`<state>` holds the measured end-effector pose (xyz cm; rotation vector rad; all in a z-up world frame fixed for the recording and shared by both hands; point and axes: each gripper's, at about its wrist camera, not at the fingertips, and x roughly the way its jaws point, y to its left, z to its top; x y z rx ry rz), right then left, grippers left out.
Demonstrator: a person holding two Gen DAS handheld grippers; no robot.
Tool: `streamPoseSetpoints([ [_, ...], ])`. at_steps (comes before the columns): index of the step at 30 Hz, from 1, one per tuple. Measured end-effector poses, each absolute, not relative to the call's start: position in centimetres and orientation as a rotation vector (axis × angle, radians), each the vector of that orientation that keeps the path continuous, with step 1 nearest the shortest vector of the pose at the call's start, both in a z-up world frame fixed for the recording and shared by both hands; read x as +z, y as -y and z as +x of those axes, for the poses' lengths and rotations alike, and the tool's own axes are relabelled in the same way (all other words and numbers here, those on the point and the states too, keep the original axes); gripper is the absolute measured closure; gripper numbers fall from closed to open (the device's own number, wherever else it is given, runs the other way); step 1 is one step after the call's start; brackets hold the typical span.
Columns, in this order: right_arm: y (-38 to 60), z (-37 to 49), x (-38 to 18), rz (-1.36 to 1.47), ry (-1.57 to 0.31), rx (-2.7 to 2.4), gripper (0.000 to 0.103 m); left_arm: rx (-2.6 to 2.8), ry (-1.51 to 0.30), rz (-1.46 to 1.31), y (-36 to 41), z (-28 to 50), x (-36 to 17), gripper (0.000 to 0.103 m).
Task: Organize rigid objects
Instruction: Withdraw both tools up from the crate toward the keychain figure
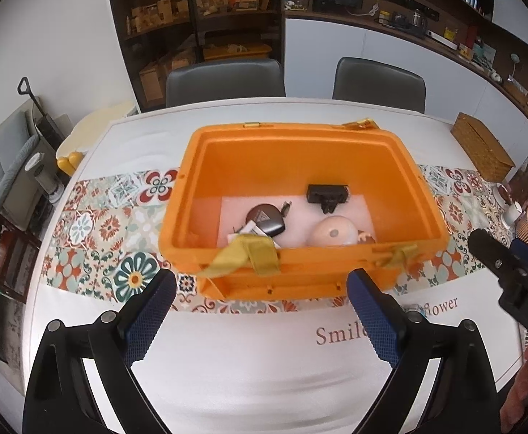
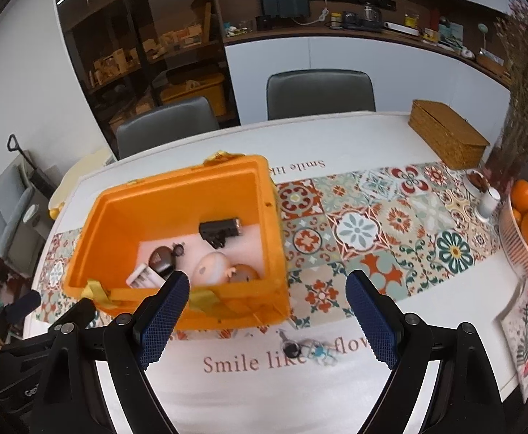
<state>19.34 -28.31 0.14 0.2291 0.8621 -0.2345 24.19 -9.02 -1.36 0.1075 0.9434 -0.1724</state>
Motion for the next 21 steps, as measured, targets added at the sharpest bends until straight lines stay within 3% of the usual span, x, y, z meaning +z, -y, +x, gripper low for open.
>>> streamPoseSetpoints([
  [21,30.9,16.0,-7.5,0.293,-0.95,-0.267,0.015,-0.162,-1.003,0.15,12.5,22.2,-7.3,0.006],
])
